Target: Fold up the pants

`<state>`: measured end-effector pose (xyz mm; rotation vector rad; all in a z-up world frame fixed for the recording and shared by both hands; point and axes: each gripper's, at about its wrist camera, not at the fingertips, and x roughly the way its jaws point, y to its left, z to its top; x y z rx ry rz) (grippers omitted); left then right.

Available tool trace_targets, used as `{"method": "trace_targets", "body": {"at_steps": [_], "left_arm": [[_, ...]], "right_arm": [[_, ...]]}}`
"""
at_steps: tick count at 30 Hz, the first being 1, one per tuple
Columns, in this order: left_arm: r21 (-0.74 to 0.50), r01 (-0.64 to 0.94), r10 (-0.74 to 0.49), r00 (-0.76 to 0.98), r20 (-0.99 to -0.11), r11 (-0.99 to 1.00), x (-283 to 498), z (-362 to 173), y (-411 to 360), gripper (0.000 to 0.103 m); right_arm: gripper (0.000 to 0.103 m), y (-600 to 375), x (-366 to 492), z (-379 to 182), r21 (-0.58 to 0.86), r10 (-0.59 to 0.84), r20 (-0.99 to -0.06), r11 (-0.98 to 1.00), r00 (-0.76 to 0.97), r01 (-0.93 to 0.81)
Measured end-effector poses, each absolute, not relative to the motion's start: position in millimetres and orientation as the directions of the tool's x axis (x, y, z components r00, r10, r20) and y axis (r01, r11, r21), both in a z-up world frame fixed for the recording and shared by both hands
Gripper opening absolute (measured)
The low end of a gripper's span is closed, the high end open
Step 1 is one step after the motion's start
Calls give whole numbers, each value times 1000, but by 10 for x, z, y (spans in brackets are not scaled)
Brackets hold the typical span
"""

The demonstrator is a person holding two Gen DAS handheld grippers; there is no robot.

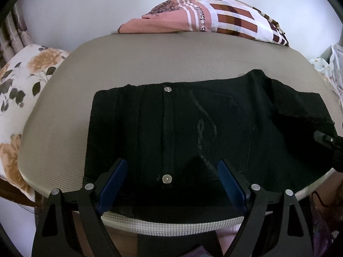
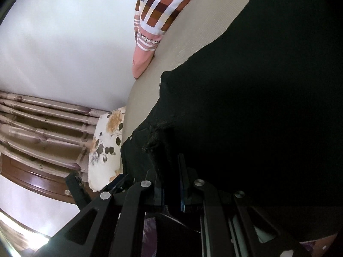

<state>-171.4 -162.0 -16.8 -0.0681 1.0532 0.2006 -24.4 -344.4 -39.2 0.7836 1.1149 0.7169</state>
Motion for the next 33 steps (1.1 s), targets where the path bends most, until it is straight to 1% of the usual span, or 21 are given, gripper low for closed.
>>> {"method": "trace_targets", "body": {"at_steps": [5,8,11,14,18,19,20,21,23,24,26,29,31,33], "left_arm": [[41,-194,130,474,-871,980,-1705,-185,-1625,86],[44,-194,132,473,-871,980,-1701,-192,-1627,86],[43,-195,132,469,-873,980,-1694,-205,-1632,86],[40,-199,130,465,-876,979,-1689,-214,-1620,86],[38,-203,130,463,-877,978,-1693,-208,-1611,86],[39,-203,131,463,-877,978,-1697,-206,-1611,86],[39,-203,131,464,-876,978,-1696,-205,-1611,86],[39,-203,131,465,-876,978,-1696,-204,-1611,86],[38,-204,131,466,-875,978,-1695,-201,-1606,86],[36,-204,129,466,-875,978,-1694,-200,-1600,86],[37,-204,131,467,-874,978,-1698,-199,-1594,86],[34,-208,130,467,-874,977,-1694,-188,-1584,86],[30,-213,130,473,-872,977,-1702,-173,-1577,86],[32,-220,135,477,-869,975,-1708,-156,-1568,86]], "right_arm": [[10,-3402,-313,-304,804,809,-517,571,280,-166],[11,-3303,-374,-293,743,771,-574,632,274,-222],[15,-3189,-441,-289,680,734,-623,679,270,-279],[22,-3106,-484,-273,642,718,-646,695,261,-324],[36,-3040,-559,-230,622,722,-648,686,243,-378],[38,-3039,-586,-217,631,735,-637,670,232,-391],[38,-3039,-602,-212,653,758,-618,644,210,-399],[38,-3055,-619,-229,707,802,-575,586,161,-396],[39,-3135,-633,-332,822,880,-471,462,59,-332],[40,-3198,-635,-368,852,898,-437,429,44,-299],[40,-3396,-634,-388,880,917,-390,399,88,-256],[40,-3759,-520,-364,917,928,-315,352,199,-187],[40,-3915,-448,-315,920,919,-304,351,251,-172],[40,-3939,-424,-258,914,914,-307,361,266,-186]]}}
